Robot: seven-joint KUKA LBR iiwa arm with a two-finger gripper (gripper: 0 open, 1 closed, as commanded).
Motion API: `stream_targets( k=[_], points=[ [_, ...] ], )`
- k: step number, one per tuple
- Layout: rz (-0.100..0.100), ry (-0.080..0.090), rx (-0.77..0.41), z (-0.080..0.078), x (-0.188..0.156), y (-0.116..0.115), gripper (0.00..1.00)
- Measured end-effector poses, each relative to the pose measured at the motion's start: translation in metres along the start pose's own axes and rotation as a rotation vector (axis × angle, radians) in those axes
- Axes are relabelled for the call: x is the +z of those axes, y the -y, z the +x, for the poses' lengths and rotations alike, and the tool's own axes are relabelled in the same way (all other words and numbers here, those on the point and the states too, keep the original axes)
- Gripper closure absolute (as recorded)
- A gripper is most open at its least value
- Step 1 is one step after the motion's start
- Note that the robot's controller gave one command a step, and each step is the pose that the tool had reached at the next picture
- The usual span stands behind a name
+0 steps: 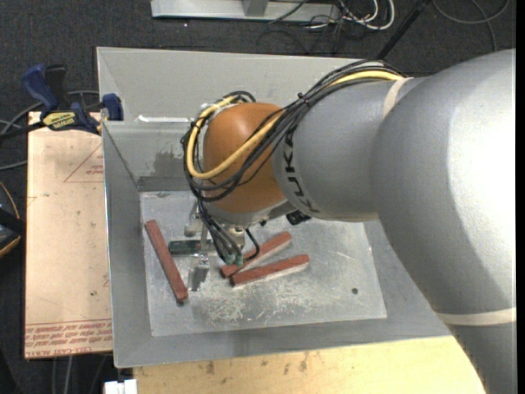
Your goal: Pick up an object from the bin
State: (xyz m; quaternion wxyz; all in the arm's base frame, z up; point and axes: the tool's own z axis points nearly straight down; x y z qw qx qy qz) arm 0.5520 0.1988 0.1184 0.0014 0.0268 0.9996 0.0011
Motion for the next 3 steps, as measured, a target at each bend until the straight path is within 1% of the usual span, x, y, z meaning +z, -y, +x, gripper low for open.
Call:
stream_targets(
  k=[1,2,3],
  points=[
    [-0.007,0.014,-0.074,-0.043,0.040,0.024,1.00],
    [-0.007,0.014,-0.074,-0.043,0.040,0.024,1.00],
    [0.002,-0.002,-0.124,-0.040,-0.159,0.040,1.00]
  ],
)
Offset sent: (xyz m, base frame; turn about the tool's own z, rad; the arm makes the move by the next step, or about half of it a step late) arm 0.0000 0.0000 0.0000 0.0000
